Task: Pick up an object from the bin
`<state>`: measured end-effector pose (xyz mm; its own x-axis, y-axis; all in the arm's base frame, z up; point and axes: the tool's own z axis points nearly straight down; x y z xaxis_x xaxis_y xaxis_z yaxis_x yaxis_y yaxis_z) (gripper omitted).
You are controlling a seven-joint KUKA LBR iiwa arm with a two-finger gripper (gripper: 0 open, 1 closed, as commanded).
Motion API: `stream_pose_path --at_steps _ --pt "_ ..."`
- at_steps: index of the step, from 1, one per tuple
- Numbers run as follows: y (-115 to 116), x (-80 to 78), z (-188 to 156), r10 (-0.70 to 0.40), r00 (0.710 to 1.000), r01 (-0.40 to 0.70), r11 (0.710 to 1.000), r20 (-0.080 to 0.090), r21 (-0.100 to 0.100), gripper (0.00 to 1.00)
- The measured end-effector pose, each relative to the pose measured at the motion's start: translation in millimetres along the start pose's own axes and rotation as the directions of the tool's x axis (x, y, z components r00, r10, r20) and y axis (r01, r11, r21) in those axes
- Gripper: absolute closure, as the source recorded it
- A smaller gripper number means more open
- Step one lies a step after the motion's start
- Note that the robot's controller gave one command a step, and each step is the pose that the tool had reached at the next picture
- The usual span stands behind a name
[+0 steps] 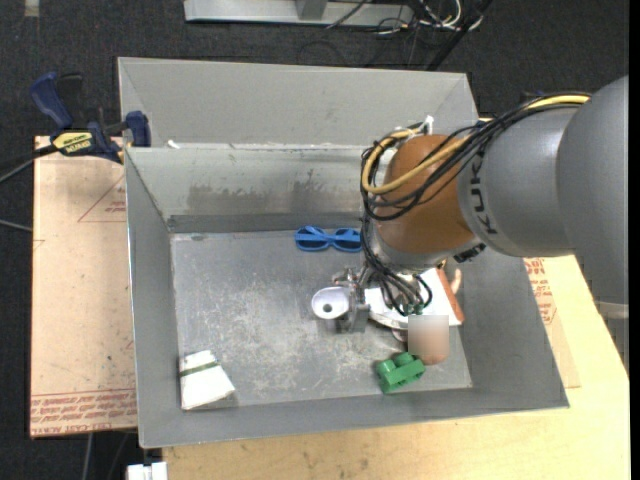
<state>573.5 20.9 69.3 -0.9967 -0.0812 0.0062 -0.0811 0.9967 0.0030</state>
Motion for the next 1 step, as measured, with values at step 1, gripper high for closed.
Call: stream_pose_path --at_steps 1 --pt "-5.5 -5.4 -155.6 -0.016 1.0 0.016 1.0 0.008 0.0 1.0"
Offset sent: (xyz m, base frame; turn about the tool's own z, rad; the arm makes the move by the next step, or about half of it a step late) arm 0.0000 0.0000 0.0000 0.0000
